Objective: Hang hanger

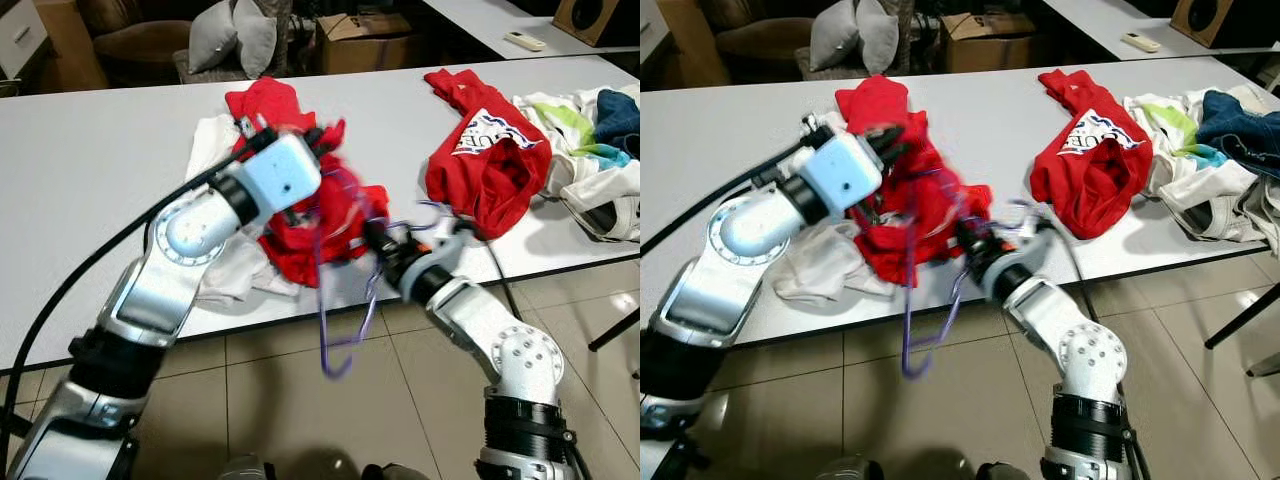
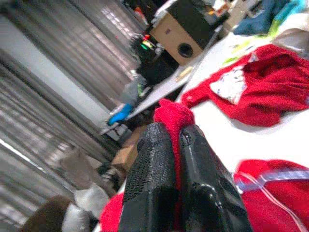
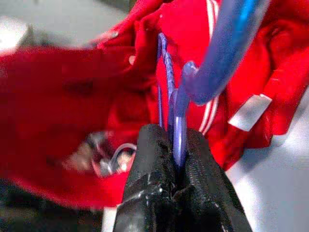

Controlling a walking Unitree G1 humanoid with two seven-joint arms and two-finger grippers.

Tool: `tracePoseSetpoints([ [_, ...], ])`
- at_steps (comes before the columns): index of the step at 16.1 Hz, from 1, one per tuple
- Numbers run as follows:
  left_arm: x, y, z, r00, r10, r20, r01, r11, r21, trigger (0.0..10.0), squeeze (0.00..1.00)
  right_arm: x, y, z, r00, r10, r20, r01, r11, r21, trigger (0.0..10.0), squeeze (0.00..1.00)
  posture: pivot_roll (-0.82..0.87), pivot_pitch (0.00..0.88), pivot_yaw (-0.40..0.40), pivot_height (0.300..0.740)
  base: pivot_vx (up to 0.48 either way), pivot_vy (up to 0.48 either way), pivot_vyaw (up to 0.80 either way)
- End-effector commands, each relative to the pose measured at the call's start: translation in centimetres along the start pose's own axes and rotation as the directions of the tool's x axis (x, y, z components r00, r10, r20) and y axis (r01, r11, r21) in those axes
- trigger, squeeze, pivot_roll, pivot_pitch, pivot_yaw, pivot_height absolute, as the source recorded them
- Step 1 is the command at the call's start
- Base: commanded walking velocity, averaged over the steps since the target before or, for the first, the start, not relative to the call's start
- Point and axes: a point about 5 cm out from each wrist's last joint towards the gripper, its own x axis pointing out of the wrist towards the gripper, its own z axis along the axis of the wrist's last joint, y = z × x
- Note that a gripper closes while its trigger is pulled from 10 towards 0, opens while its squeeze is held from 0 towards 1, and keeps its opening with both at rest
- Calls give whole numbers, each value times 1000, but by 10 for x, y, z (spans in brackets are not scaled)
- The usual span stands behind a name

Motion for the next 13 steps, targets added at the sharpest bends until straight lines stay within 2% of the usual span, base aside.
tracePoseSetpoints([
  [1,2,9,5,999,41,21,-42,999,31,0,0,-3,0,-3,1000,-6,-27,5,999,-34,10000,0,27,57,13,740,0,0,0],
  [2,3,21,5,994,103,29,-104,993,47,0,0,-17,1,-5,998,26,-61,-32,995,-99,10000,0,19,59,15,740,0,0,0],
  [4,3,24,6,992,118,39,-120,991,51,0,0,-26,1,-5,996,38,-77,-47,991,-127,10000,0,12,60,15,740,0,0,0],
  [7,2,33,8,979,197,51,-198,980,28,0,0,-37,1,-5,993,60,-97,-75,984,-162,10000,0,9,58,13,740,0,0,0],
  [8,2,39,13,967,240,88,-241,971,1,0,0,-42,-2,-6,992,62,-112,-80,982,-168,10000,0,10,58,11,740,0,0,0],
  [9,1,40,19,961,242,136,-241,970,-23,0,0,-45,-5,-6,991,60,-119,-79,983,-167,10000,0,11,58,11,740,0,0,0],
  [10,1,37,24,959,218,181,-215,976,-36,0,0,-46,-7,-6,991,61,-121,-80,984,-157,10000,0,12,57,10,740,0,0,0],
  [11,0,27,31,959,136,249,-124,990,-62,0,0,-46,-8,-5,991,71,-117,-88,986,-143,10000,0,12,56,10,740,0,0,0],
  [12,-2,16,36,957,53,286,-38,998,-58,0,0,-47,-5,-3,988,95,-119,-112,983,-143,10000,0,14,55,7,740,0,0,0],
  [13,-3,11,37,954,19,298,-2,998,-58,0,0,-47,-3,-2,986,113,-123,-131,981,-147,10000,0,12,53,7,740,0,0,0],
])
